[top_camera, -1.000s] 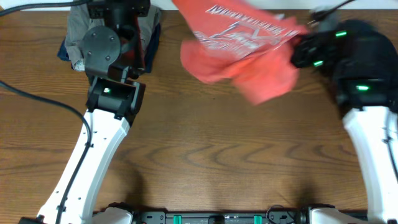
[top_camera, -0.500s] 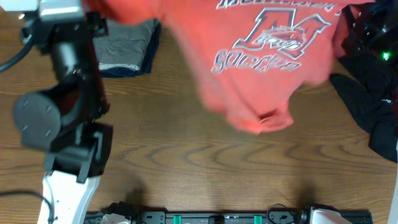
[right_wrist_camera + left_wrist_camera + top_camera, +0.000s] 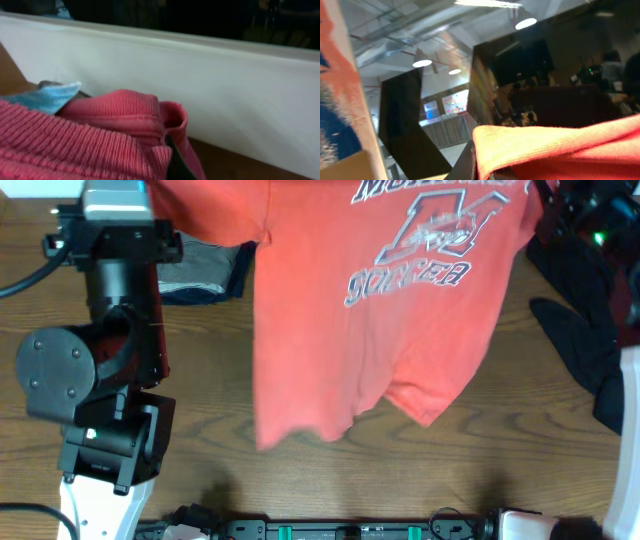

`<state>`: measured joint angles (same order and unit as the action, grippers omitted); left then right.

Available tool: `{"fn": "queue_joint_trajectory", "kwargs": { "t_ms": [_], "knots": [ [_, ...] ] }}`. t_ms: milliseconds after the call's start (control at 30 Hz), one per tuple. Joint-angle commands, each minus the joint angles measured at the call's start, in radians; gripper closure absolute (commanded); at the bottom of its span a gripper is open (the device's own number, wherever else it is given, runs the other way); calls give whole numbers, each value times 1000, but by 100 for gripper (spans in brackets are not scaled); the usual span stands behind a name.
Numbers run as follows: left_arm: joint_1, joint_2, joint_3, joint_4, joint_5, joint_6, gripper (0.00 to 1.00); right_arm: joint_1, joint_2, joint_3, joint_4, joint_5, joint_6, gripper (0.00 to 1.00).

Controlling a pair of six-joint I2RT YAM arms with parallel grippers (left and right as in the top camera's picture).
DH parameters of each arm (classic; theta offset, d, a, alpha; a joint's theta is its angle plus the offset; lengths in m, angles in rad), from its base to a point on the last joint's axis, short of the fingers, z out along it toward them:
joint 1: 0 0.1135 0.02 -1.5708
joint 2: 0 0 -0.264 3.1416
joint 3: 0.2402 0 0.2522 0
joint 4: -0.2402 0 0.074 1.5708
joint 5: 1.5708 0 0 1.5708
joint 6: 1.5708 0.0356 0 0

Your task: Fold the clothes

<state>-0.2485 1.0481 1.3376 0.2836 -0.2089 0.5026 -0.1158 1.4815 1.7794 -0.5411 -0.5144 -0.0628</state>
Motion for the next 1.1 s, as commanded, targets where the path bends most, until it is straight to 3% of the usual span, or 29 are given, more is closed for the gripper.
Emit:
{"fn": "queue_joint_trajectory", "kwargs": {
  "t_ms": [0, 133, 267, 400, 733, 967, 1067],
  "knots": [
    [33, 11, 35, 14, -37, 2, 94, -2, 93, -1, 97, 92, 26, 99],
    [33, 58, 35, 86, -37, 11, 94, 32, 168, -1, 313, 133, 64, 99],
    [33, 97, 47, 207, -29, 99, 94, 46, 193, -1, 493, 134, 70, 99],
    [24, 98, 82, 115, -7, 119, 94, 31, 192, 1, 522, 159, 69, 99],
    [-143, 148, 85, -300, 44, 117, 94, -58, 212, 1, 153, 159, 69, 99],
    [-349, 256, 85, -685, 138, 74, 94, -101, 212, 0, -106, 159, 53, 99],
    [-419, 319, 85, -843, 149, -2, 94, -107, 212, 0, -195, 160, 11, 99]
  ]
}}
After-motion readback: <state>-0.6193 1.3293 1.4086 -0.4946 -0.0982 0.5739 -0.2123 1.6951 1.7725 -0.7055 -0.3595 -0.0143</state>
